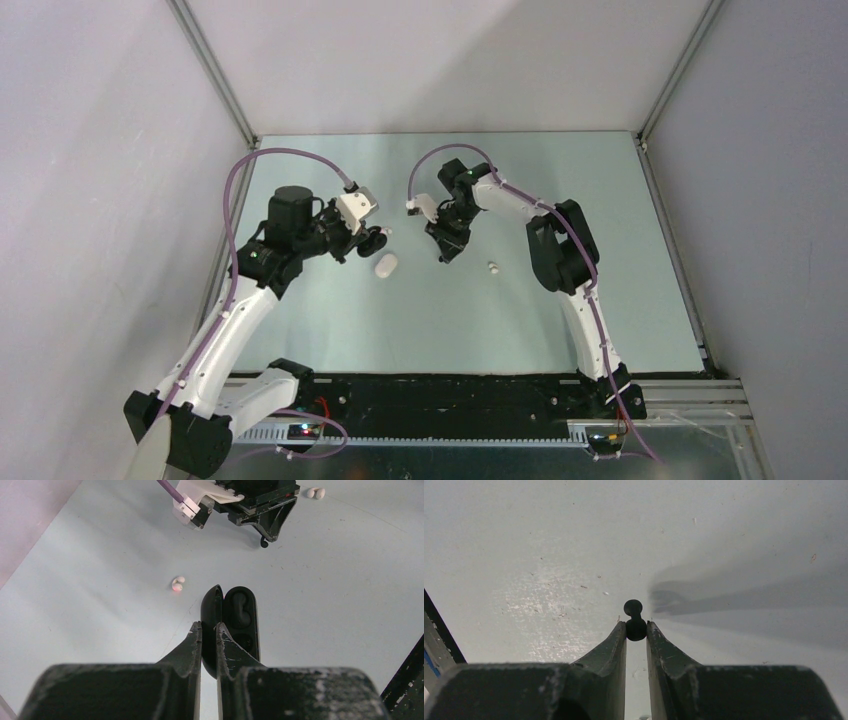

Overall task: Insert the wireless bluetooth earbuds into the charging case
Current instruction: Pick up the earbud from the center of the board.

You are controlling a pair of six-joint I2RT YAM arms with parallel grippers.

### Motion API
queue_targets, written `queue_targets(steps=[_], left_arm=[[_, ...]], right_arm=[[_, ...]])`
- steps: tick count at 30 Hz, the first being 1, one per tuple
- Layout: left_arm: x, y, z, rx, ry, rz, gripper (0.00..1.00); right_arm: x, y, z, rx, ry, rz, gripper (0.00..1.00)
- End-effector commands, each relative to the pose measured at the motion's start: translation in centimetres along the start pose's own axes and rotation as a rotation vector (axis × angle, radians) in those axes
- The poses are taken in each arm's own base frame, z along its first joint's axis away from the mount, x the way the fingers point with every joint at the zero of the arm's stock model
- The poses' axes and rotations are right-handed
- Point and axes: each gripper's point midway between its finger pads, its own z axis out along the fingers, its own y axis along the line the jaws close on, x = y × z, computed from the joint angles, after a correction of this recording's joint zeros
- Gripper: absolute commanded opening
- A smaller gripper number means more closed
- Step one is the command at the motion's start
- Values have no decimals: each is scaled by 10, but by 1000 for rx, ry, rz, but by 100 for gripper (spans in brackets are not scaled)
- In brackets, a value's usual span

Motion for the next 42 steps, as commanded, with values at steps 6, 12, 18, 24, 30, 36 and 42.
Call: queue_targets(steps=[6,12,18,24,30,36,42], left_arm=[[-10,0,-1,-5,-44,16,0],[-9,-1,-1,-5,-42,10,0],[-10,0,1,-1,-41,8,0],[-11,2,0,-9,-40,7,0],[-10,1,0,-5,-40,6,0],[-10,0,1,1,-40,6,0],[-9,0,1,-5,-37,2,0]], right_arm=[[-15,-2,-2,-13,-44,6,22],[-13,-5,4,-24,-41,23,24],[-17,-10,4,-34,-65,55,29],[-20,-13,3,-42,-83,65,33],[-22,-9,0,-62,-95,68,28],[-24,-5,-4,-69,-103,62,15],[-31,2,-13,-80,-125,22,0]])
